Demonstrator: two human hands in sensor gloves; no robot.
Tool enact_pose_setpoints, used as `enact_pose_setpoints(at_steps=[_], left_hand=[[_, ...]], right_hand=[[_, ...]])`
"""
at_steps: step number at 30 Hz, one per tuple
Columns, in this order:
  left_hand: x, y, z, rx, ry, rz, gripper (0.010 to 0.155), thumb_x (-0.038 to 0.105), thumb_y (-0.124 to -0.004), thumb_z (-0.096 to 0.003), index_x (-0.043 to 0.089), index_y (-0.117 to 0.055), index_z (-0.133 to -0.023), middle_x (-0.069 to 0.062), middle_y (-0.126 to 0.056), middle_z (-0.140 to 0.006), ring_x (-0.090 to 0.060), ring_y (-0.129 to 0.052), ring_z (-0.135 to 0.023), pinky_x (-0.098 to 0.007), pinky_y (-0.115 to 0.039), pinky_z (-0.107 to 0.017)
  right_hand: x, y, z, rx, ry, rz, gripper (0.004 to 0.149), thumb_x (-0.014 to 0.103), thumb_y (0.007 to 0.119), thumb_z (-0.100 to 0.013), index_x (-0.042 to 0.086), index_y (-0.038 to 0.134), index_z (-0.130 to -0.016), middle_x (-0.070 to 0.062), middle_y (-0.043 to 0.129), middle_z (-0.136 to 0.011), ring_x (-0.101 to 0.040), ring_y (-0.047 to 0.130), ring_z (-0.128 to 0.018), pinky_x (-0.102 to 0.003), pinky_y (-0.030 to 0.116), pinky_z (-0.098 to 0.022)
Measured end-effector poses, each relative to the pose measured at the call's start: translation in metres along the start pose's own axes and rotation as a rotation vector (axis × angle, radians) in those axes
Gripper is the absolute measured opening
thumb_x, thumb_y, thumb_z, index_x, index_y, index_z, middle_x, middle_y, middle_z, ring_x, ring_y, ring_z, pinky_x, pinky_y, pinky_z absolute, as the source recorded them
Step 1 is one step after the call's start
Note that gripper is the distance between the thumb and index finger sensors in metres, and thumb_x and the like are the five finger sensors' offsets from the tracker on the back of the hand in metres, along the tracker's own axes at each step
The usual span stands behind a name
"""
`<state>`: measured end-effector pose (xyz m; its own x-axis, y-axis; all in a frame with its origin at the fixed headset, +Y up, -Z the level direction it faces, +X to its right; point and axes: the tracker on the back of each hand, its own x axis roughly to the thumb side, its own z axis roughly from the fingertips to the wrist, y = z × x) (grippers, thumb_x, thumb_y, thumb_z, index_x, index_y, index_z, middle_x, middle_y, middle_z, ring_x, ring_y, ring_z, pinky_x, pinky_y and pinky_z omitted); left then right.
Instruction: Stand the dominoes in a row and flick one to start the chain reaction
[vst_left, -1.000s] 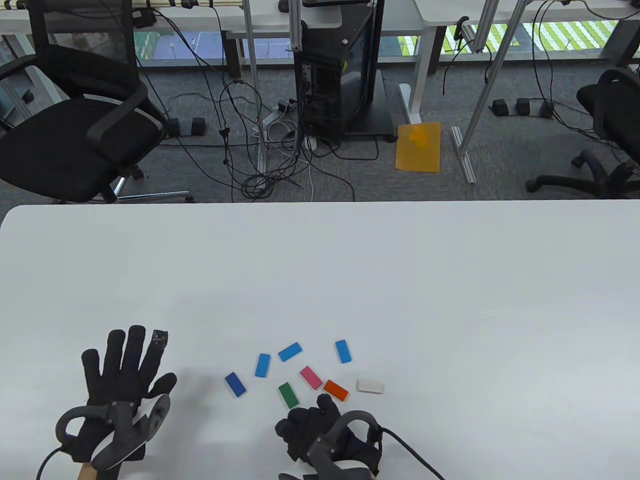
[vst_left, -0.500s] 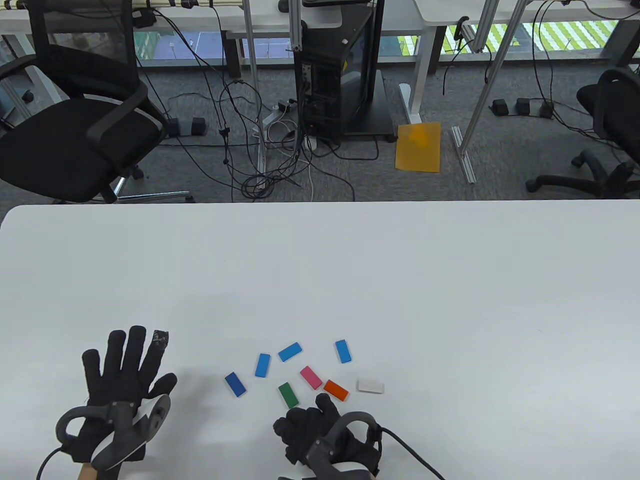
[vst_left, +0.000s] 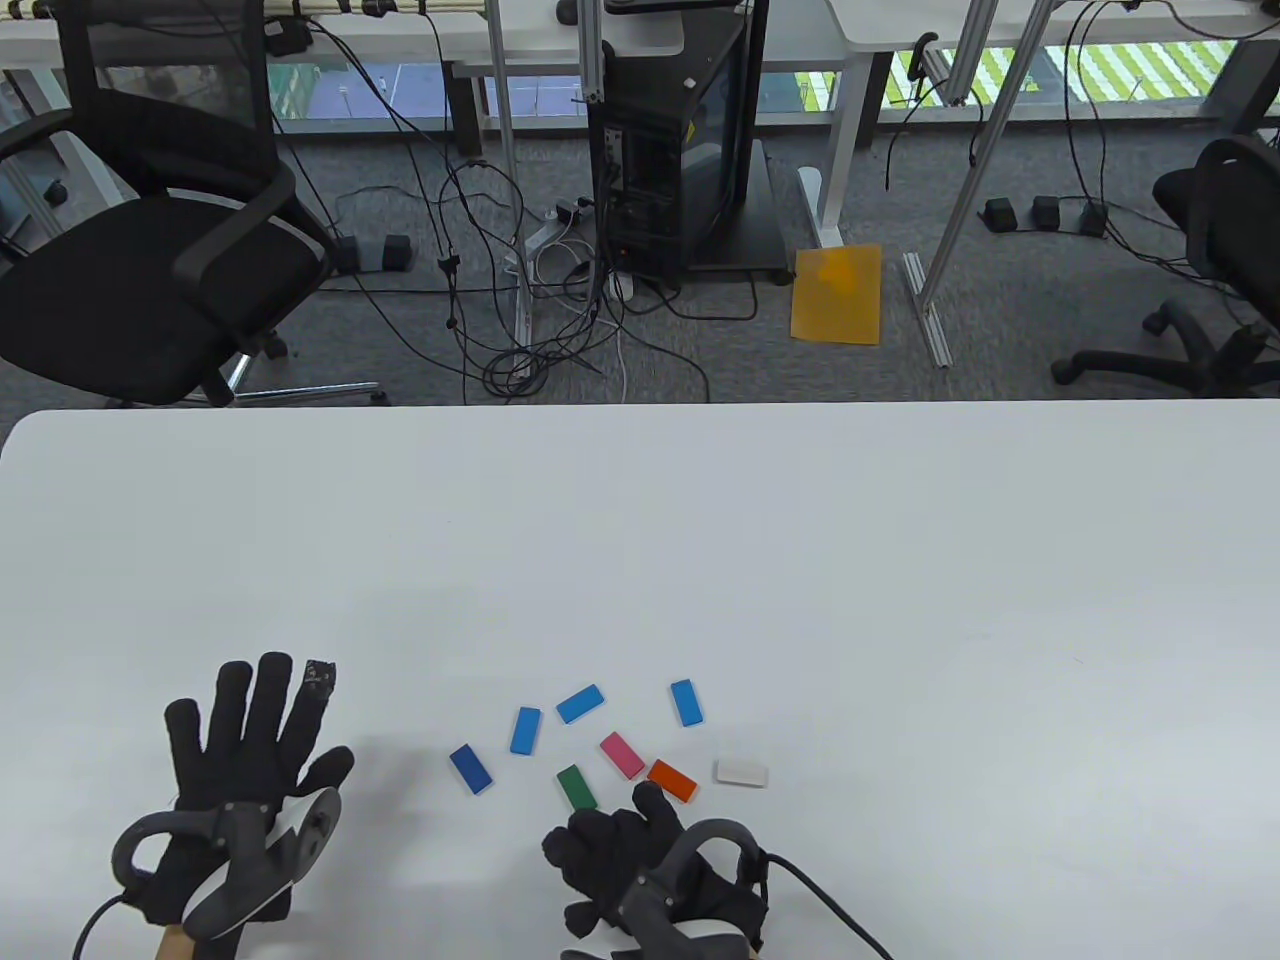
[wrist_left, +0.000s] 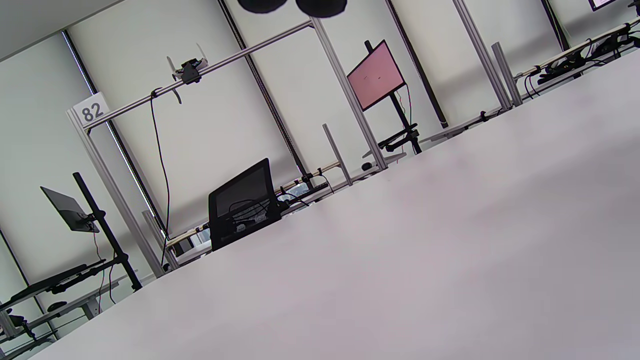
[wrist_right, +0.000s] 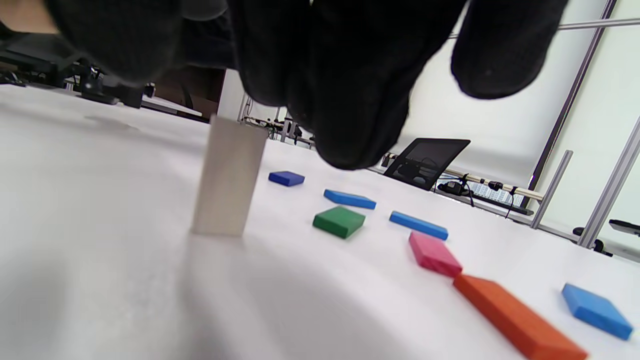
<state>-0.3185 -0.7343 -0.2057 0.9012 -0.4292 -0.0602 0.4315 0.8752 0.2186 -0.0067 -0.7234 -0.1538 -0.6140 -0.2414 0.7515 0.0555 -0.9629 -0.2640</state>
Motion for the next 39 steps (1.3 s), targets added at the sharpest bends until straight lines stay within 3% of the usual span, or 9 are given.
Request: enact_pose_setpoints(at_steps=[4, 6, 10, 14, 21, 26, 35, 39], left_hand=[[-0.002, 0.001, 0.000, 0.004, 0.009, 0.007, 0.075, 0.070, -0.019, -0.0491, 0.040, -0.016, -0.118, 0.005, -0.042, -0.131, -0.030, -0.045, -0.122, -0.064, -0.038, -0.083], [-0.002, 0.001, 0.000, 0.002, 0.008, 0.013, 0.075, 0.070, -0.019, -0.0490, 0.041, -0.016, -0.118, 0.005, -0.042, -0.131, -0.030, -0.045, -0.122, -0.063, -0.038, -0.083], [-0.003, 0.000, 0.000, -0.008, 0.008, 0.002, 0.075, 0.070, -0.019, -0.0490, 0.041, -0.017, -0.118, 0.006, -0.043, -0.130, -0.030, -0.045, -0.122, -0.064, -0.038, -0.083], [-0.003, 0.000, -0.001, -0.011, 0.011, 0.004, 0.075, 0.070, -0.019, -0.0490, 0.041, -0.017, -0.118, 0.005, -0.042, -0.130, -0.030, -0.045, -0.122, -0.064, -0.038, -0.083], [-0.003, 0.000, -0.001, -0.027, 0.003, 0.004, 0.075, 0.070, -0.020, -0.0491, 0.041, -0.018, -0.118, 0.006, -0.043, -0.130, -0.029, -0.046, -0.122, -0.063, -0.039, -0.083], [-0.003, -0.001, -0.001, -0.025, 0.002, 0.008, 0.075, 0.070, -0.020, -0.0492, 0.041, -0.018, -0.118, 0.006, -0.043, -0.130, -0.029, -0.046, -0.122, -0.063, -0.039, -0.083], [0.000, 0.001, -0.001, -0.004, -0.022, 0.015, 0.075, 0.070, -0.021, -0.0487, 0.042, -0.022, -0.118, 0.008, -0.045, -0.130, -0.028, -0.047, -0.122, -0.063, -0.039, -0.083], [0.000, 0.000, -0.001, -0.005, -0.020, 0.021, 0.075, 0.070, -0.021, -0.0488, 0.042, -0.022, -0.118, 0.007, -0.045, -0.130, -0.028, -0.047, -0.122, -0.063, -0.039, -0.083]], right_hand=[[-0.029, -0.019, 0.006, -0.067, 0.124, 0.039, 0.073, 0.055, 0.073, -0.040, 0.014, 0.073, -0.101, -0.016, 0.082, -0.097, -0.030, 0.098, -0.071, -0.066, 0.068, -0.057], [-0.045, -0.024, 0.009, -0.047, 0.175, 0.048, 0.077, 0.056, 0.074, -0.039, 0.012, 0.072, -0.103, -0.017, 0.082, -0.099, -0.034, 0.098, -0.074, -0.068, 0.066, -0.057], [-0.091, -0.017, 0.014, 0.144, 0.296, -0.036, 0.084, 0.054, 0.078, -0.040, 0.008, 0.065, -0.108, -0.019, 0.077, -0.104, -0.037, 0.092, -0.081, -0.071, 0.061, -0.060], [-0.113, 0.010, 0.017, 0.270, 0.367, 0.070, 0.080, 0.052, 0.079, -0.039, 0.011, 0.066, -0.106, -0.016, 0.079, -0.101, -0.032, 0.094, -0.079, -0.070, 0.062, -0.060], [-0.121, 0.054, 0.016, 0.515, 0.339, 0.237, 0.083, 0.055, 0.077, -0.037, 0.013, 0.063, -0.108, -0.013, 0.076, -0.105, -0.033, 0.090, -0.086, -0.070, 0.059, -0.062], [-0.118, 0.067, 0.012, 0.513, 0.324, 0.192, 0.077, 0.050, 0.077, -0.038, 0.013, 0.066, -0.105, -0.013, 0.080, -0.101, -0.031, 0.093, -0.082, -0.069, 0.061, -0.061], [-0.100, 0.071, -0.001, 0.511, 0.262, 0.462, 0.066, 0.044, 0.078, -0.037, 0.016, 0.075, -0.097, 0.001, 0.092, -0.085, -0.016, 0.103, -0.068, -0.066, 0.064, -0.061], [-0.100, 0.068, 0.002, 0.515, 0.268, 0.445, 0.068, 0.045, 0.078, -0.037, 0.015, 0.073, -0.097, 0.001, 0.092, -0.085, -0.016, 0.102, -0.067, -0.066, 0.064, -0.061]])
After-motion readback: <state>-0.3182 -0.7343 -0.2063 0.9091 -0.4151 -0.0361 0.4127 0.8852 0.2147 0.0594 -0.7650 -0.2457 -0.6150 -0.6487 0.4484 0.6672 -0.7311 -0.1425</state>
